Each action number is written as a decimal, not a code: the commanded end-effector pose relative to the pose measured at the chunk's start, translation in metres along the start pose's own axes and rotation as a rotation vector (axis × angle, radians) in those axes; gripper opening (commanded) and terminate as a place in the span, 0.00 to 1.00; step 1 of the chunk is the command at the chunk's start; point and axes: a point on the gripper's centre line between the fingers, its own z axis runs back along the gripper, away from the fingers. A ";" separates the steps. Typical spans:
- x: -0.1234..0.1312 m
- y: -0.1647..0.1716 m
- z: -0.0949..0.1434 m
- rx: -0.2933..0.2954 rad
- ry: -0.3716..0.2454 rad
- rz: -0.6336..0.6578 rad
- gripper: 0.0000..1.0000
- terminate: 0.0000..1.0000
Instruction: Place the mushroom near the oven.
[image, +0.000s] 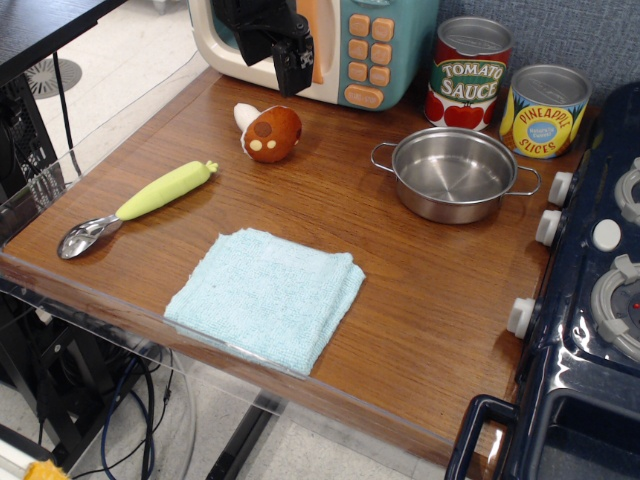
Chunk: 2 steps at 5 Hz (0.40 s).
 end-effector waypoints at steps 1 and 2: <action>0.009 -0.002 0.034 -0.049 0.056 -0.008 1.00 0.00; 0.009 -0.002 0.034 -0.049 0.056 -0.008 1.00 1.00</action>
